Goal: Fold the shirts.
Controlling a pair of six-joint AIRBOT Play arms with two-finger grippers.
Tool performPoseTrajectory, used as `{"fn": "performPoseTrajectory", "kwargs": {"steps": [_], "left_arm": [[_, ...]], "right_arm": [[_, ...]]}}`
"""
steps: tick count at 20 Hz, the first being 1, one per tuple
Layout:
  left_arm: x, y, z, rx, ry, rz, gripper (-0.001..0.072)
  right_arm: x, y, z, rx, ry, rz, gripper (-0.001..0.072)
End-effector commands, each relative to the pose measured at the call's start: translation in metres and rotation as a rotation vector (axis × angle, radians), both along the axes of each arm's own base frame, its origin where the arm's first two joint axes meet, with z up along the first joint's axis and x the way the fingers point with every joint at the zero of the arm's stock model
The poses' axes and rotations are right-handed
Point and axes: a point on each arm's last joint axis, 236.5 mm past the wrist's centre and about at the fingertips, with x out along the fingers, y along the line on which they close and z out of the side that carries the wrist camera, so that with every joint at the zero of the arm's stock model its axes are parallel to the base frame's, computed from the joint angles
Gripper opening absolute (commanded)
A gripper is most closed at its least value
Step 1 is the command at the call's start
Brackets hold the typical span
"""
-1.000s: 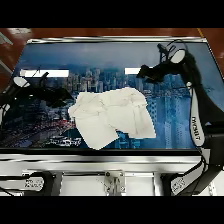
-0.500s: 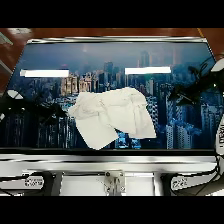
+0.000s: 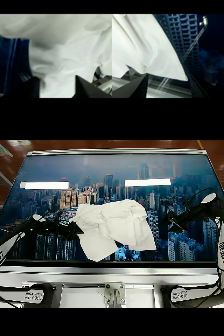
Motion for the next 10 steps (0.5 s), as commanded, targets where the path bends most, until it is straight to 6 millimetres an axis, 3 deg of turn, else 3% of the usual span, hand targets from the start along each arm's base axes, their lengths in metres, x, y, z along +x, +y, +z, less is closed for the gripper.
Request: {"fn": "performPoseTrajectory", "kwargs": {"steps": [1,2,6,10], "left_arm": [[0.010,-0.007,-0.006,0.003,-0.028,0.035,0.0146],[0.008,-0.009,-0.003,-0.008,-0.039,-0.001,0.0042],[0.007,-0.015,0.022,-0.035,-0.110,-0.089,0.0044],[0.017,-0.015,0.064,-0.030,-0.230,-0.091,0.0044]], "right_arm": [[-0.017,-0.013,-0.013,-0.062,0.055,0.023,0.0638],[-0.028,-0.012,-0.018,-0.053,0.090,0.026,0.0638],[-0.061,0.025,-0.042,0.056,0.168,0.030,0.0638],[-0.074,0.050,-0.065,0.046,0.174,0.045,0.0638]]}}
